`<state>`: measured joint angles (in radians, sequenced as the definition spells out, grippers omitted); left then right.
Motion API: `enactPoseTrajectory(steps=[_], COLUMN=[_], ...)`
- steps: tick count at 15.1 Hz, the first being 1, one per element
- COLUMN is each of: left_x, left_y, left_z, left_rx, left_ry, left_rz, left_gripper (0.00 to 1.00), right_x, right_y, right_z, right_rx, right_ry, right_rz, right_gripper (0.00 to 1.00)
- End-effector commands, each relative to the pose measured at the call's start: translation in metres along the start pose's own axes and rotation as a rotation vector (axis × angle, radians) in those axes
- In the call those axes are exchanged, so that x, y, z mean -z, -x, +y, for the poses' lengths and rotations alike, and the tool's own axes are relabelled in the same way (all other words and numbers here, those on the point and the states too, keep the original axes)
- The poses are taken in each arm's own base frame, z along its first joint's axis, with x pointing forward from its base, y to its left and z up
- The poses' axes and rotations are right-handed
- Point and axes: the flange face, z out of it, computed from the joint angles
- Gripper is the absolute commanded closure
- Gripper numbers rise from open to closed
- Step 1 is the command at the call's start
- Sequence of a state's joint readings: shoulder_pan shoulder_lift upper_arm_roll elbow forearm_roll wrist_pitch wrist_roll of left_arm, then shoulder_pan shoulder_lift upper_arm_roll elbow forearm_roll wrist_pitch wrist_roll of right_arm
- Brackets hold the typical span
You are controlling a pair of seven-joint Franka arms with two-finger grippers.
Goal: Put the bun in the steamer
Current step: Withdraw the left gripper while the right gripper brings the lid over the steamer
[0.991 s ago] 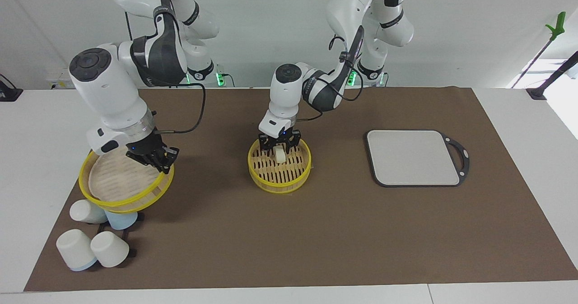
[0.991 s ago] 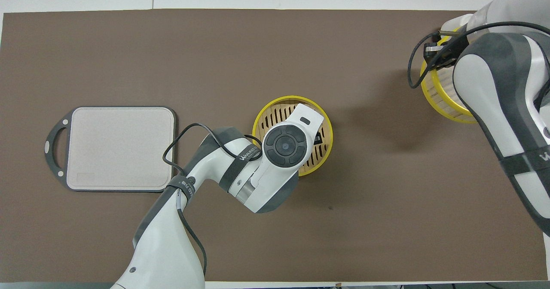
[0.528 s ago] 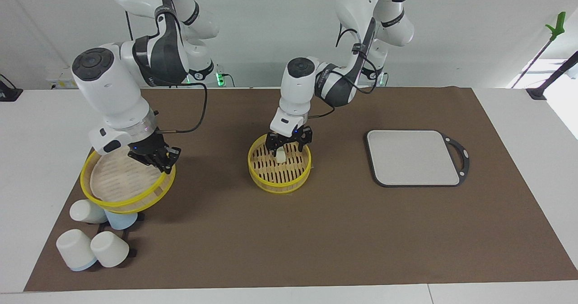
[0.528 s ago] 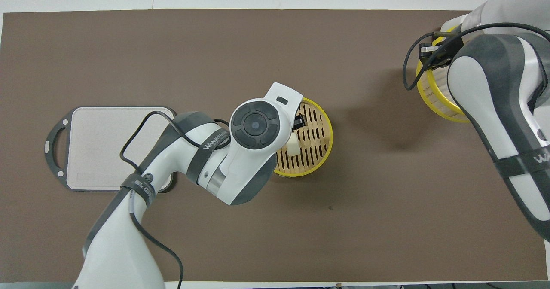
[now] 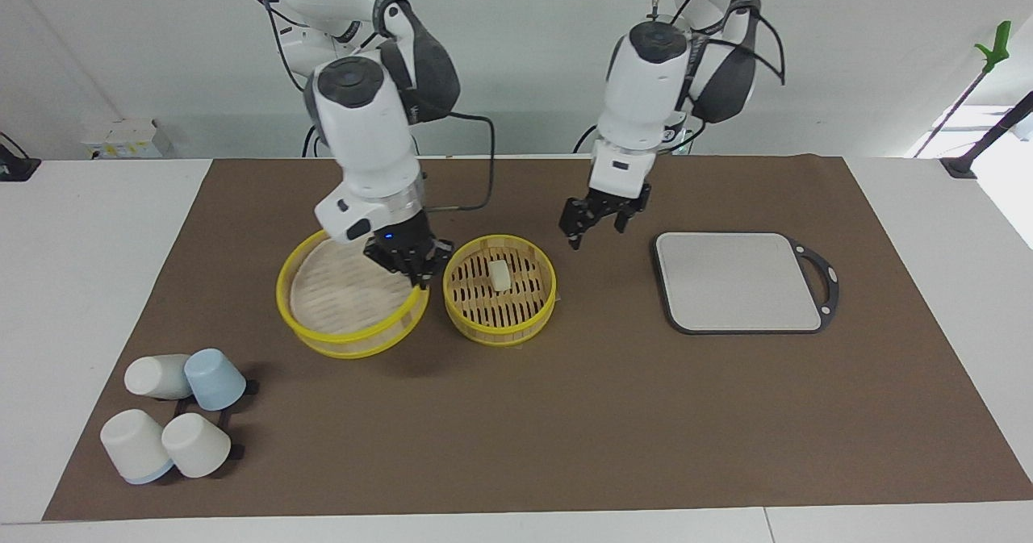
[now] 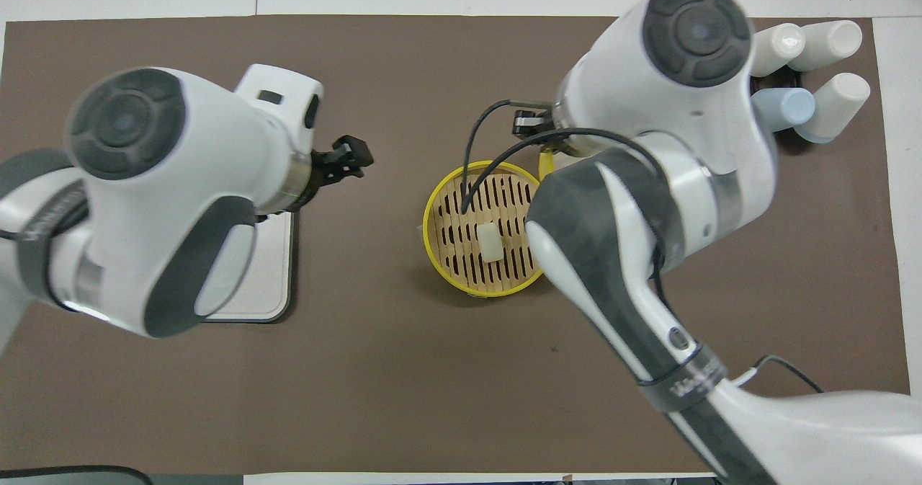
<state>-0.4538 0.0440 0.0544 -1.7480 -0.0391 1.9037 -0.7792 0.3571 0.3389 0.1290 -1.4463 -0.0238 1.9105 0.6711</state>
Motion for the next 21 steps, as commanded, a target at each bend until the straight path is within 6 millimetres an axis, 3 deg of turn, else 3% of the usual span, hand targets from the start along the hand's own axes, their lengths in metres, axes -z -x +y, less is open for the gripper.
enactPoseTrajectory(steps=[1, 4, 7, 10, 12, 17, 21], left_x=[0.031, 0.05, 0.066, 0.082, 0.086, 0.084, 0.108], left_y=[-0.03, -0.056, -0.075, -0.071, -0.066, -0.06, -0.061], left_z=[-0.068, -0.123, -0.173, -0.199, -0.207, -0.206, -0.194], left_rx=[-0.055, -0.137, -0.244, -0.307, -0.368, -0.449, -0.478], left_ry=[-0.019, -0.043, -0.062, -0.079, -0.108, -0.113, -0.102], left_rz=[-0.029, -0.051, -0.088, -0.112, -0.142, -0.189, -0.166], left_gripper=[0.0, 0.0, 0.0, 0.0, 0.0, 0.0, 0.0], right_x=[-0.025, -0.058, -0.07, -0.071, -0.083, -0.098, -0.117], right_y=[0.043, 0.064, 0.061, 0.065, 0.073, 0.075, 0.078], right_z=[-0.058, -0.104, -0.116, -0.122, -0.131, -0.126, -0.116], right_rx=[-0.029, -0.034, -0.031, -0.021, -0.003, -0.003, -0.01], right_ry=[0.028, 0.054, 0.011, -0.004, -0.013, 0.006, 0.017], right_rz=[0.035, 0.047, 0.07, 0.073, 0.073, 0.054, 0.033], right_gripper=[1.0, 1.0, 1.0, 1.0, 1.0, 1.0, 1.0])
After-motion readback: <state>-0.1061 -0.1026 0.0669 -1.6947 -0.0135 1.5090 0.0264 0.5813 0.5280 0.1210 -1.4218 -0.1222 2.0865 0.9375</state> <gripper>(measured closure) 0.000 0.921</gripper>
